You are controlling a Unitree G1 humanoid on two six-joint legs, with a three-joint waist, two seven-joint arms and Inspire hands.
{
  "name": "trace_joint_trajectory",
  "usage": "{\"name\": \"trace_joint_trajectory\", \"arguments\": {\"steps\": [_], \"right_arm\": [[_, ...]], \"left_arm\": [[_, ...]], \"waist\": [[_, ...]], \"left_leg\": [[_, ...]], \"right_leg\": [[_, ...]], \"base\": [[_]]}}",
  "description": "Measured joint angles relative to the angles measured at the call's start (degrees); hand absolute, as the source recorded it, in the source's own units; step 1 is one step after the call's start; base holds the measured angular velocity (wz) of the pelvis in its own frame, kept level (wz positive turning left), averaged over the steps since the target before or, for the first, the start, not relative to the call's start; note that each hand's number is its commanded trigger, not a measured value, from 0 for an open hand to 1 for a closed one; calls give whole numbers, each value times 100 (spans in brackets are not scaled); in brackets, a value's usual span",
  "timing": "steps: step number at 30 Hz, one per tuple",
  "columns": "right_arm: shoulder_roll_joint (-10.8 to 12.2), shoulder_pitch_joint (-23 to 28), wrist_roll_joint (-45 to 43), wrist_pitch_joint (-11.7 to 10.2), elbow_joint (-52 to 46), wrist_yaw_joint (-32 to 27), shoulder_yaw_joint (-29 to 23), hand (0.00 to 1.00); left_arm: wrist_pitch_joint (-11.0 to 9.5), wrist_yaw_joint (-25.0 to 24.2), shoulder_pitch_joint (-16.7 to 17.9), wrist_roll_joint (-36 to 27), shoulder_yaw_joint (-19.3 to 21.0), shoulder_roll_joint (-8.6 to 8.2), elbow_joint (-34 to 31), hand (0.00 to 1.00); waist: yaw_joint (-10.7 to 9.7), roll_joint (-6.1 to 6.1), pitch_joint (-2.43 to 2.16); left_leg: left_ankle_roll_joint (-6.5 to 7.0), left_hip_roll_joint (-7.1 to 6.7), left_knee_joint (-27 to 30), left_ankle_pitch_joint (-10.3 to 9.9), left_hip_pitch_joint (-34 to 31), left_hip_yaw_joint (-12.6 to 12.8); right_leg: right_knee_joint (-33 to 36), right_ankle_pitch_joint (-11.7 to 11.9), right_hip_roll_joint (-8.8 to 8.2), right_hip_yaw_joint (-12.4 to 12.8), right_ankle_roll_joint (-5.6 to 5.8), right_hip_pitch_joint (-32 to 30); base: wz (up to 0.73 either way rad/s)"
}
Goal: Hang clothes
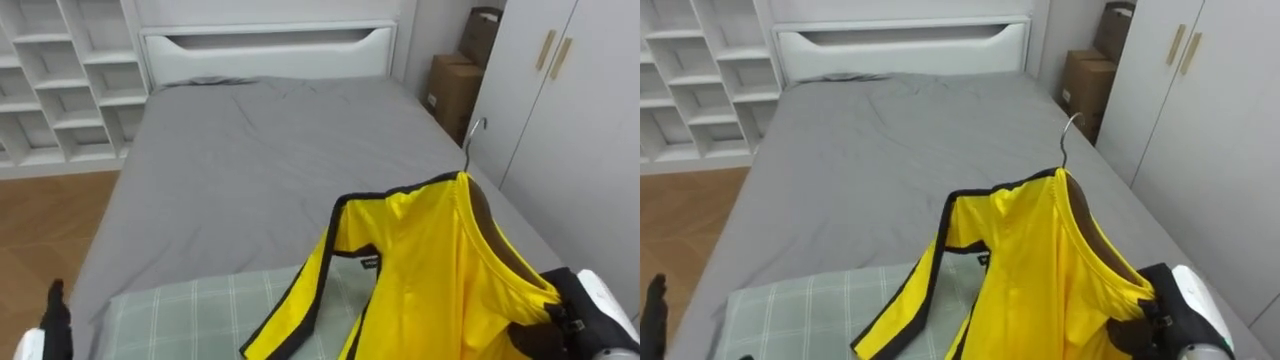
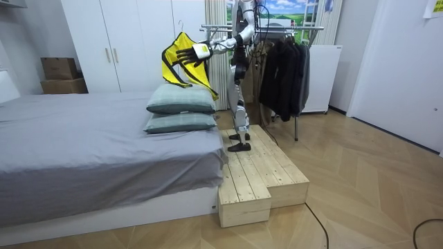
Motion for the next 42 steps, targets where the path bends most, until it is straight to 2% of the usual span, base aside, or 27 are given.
{"name": "trace_joint_trajectory", "arguments": {"steps": [4,7,10,13,18,24,29,37,40,42], "right_arm": [[0,91,-101,1,-350,-1,-46,100],[0,154,-278,-4,-580,-1,-69,100],[1,208,-247,-11,-687,-43,-131,100],[4,369,-249,-11,-688,-137,-133,100],[7,595,-267,-12,-688,-156,-117,100],[9,621,-228,-12,-692,-159,-96,100],[10,619,-234,-13,-755,-176,-95,100],[35,619,-189,-18,-873,-176,-90,100],[36,620,-189,-36,-904,-176,-90,100],[96,637,-188,-39,-1017,-176,-72,100]], "left_arm": [[-21,-14,61,2,-1,-17,624,0],[-138,-89,101,7,-14,-38,1294,0],[-127,-131,107,-3,-14,-53,1978,0],[-117,-232,184,-30,-16,-53,2412,0],[-100,-280,405,-238,-21,-52,2905,0],[-46,-374,491,-242,-23,-58,3086,0],[-46,-422,386,-393,-24,-74,3085,0],[49,-729,294,-313,-139,-101,3078,0],[76,-743,240,-207,-211,-99,3074,0],[101,-748,149,-154,-312,-100,3077,0]], "waist": [[4,-9,12],[-10,-37,24],[-41,-110,68],[-29,-168,39],[22,-171,34],[65,-184,29],[144,-183,33],[121,-205,49],[82,-227,52],[102,-247,56]], "left_leg": [[1,-2,1,0,-74,95],[13,-2,-8,-13,-52,184],[32,2,-9,-39,-69,200],[51,2,-1,-82,-84,226],[87,1,-1,-145,-87,284],[111,1,21,-184,-62,356],[135,1,40,-215,-86,372],[138,-1,49,-215,-103,384],[138,4,47,-214,-169,444],[139,35,70,-206,-205,631]], "right_leg": [[-1,0,1,97,0,-82],[9,-1,-6,110,2,-93],[-1,-2,-16,112,4,-108],[-5,-1,-18,139,5,-129],[99,-5,-20,199,17,-190],[99,8,-21,272,39,-180],[106,13,-36,257,59,-180],[110,28,-35,274,81,-204],[144,27,-34,296,81,-308],[194,31,-17,424,79,-487]], "base": [[-10],[-10],[-1],[-5],[-9],[-7],[-2],[0],[-6],[-32]]}}
